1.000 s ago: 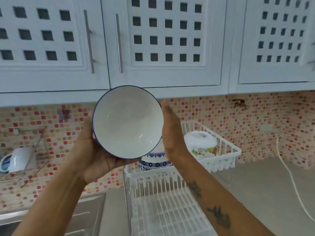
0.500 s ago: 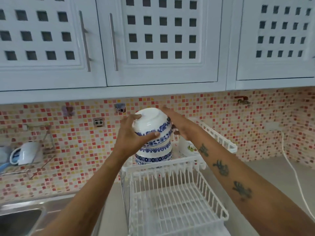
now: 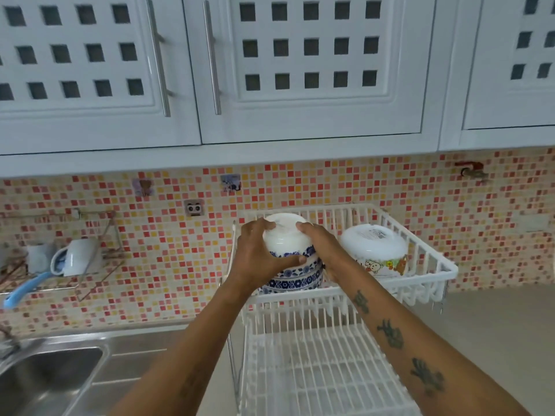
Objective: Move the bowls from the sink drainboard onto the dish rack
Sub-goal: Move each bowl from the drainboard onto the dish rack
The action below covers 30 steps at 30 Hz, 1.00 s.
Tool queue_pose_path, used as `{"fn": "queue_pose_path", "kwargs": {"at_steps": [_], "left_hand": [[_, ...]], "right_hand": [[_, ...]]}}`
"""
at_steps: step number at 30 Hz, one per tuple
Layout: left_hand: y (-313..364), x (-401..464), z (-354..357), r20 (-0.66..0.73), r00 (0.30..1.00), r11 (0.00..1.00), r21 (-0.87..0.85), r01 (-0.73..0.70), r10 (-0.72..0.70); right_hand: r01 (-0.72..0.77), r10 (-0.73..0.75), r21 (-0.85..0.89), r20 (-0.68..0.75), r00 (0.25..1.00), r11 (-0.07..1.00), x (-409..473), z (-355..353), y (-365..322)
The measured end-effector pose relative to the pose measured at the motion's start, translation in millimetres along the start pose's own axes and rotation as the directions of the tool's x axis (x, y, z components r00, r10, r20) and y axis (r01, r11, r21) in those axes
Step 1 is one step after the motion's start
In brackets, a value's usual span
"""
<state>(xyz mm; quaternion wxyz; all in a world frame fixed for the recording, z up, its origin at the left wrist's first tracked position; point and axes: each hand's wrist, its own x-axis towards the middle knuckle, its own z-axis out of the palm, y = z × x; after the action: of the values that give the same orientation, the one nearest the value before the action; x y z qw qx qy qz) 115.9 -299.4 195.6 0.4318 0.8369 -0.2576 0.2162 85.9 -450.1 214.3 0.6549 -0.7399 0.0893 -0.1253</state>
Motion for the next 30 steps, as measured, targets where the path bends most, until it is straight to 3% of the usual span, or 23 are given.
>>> {"fn": "queue_pose_path", "kwargs": {"at_steps": [4, 10, 18, 20, 22, 24, 26, 30], "left_hand": [[2.8, -1.3, 2.4, 0.039, 0.999, 1.000, 0.016, 0.021, -0.022], [-2.5, 1.0, 4.8, 0.064, 0.997, 0.999, -0.016, 0.048, -0.047], [-4.8, 2.8, 4.9, 0.114, 0.992, 0.999, 0.028, 0.047, -0.049], [0.5, -1.0, 0.8, 0.108, 0.994, 0.991, 0.133, 0.016, -0.031], [9.6, -8.2, -5.1, 0.095, 0.995, 0.970, 0.239, -0.032, 0.010], [17.6, -18.2, -13.0, 0.065, 0.997, 0.973, 0.226, -0.043, 0.029], [22.3, -31.5, -22.7, 0.065, 0.997, 0.986, 0.162, -0.047, 0.037], [23.1, -64.6, -43.7, 0.168, 0.985, 0.989, 0.128, -0.070, 0.048]], "right_hand": [[-0.037, 0.037, -0.037, 0.003, 0.999, 0.999, 2.1, -3.1, 3.6], [0.025, -0.025, -0.089, 0.004, 1.000, 0.996, 7.4, -3.8, 11.1], [0.086, -0.132, -0.302, -0.138, 0.982, 0.949, 8.1, 5.7, 12.4], [0.206, -0.301, -0.372, -0.217, 0.928, 0.905, -2.0, 8.3, 8.6], [0.390, -0.533, -0.448, -0.255, 0.807, 0.804, -16.0, 4.3, -0.4], [0.489, -0.656, -0.506, -0.224, 0.721, 0.710, -29.2, -3.7, -5.1], [0.515, -0.695, -0.536, -0.204, 0.689, 0.669, -44.3, -12.1, -2.9], [0.439, -0.641, -0.558, -0.234, 0.731, 0.704, -80.6, -22.0, 6.4]]}}
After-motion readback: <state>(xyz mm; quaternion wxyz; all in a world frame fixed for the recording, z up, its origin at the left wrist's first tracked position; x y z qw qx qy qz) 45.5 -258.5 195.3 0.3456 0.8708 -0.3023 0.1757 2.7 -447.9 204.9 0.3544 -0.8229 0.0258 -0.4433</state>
